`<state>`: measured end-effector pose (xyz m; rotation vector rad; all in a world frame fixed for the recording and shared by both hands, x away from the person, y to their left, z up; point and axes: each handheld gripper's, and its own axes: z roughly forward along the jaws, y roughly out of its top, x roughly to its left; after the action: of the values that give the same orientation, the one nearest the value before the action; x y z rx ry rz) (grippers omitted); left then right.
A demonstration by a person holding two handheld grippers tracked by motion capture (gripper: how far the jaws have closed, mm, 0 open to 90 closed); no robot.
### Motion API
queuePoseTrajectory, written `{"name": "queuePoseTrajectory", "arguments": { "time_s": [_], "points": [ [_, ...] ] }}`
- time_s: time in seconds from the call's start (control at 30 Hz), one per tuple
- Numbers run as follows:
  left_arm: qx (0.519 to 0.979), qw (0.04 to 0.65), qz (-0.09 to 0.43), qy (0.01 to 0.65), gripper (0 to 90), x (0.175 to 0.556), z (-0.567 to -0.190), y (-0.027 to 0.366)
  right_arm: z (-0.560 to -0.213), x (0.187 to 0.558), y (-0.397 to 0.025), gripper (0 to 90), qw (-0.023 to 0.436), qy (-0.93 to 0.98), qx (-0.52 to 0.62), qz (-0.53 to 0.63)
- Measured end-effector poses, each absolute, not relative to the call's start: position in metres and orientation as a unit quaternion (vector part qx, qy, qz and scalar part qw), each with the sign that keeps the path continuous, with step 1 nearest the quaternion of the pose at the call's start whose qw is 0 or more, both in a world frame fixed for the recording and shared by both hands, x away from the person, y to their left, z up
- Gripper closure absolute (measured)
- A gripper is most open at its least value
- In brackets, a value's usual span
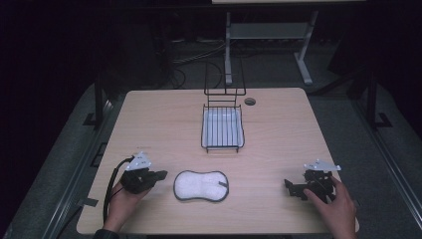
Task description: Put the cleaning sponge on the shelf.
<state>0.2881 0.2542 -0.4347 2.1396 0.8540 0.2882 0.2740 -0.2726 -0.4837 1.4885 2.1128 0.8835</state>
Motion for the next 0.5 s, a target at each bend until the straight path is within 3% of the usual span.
{"name": "queuePoseTrajectory", "arguments": {
  "time_s": [0.5],
  "points": [
    [0.851, 0.413, 0.09, 0.312, 89.8, 0.315, -0.434, 0.217, -0.484, 0.274, -0.273, 0.0, 0.204, 0.757, 0.534, 0.317]
  ]
}}
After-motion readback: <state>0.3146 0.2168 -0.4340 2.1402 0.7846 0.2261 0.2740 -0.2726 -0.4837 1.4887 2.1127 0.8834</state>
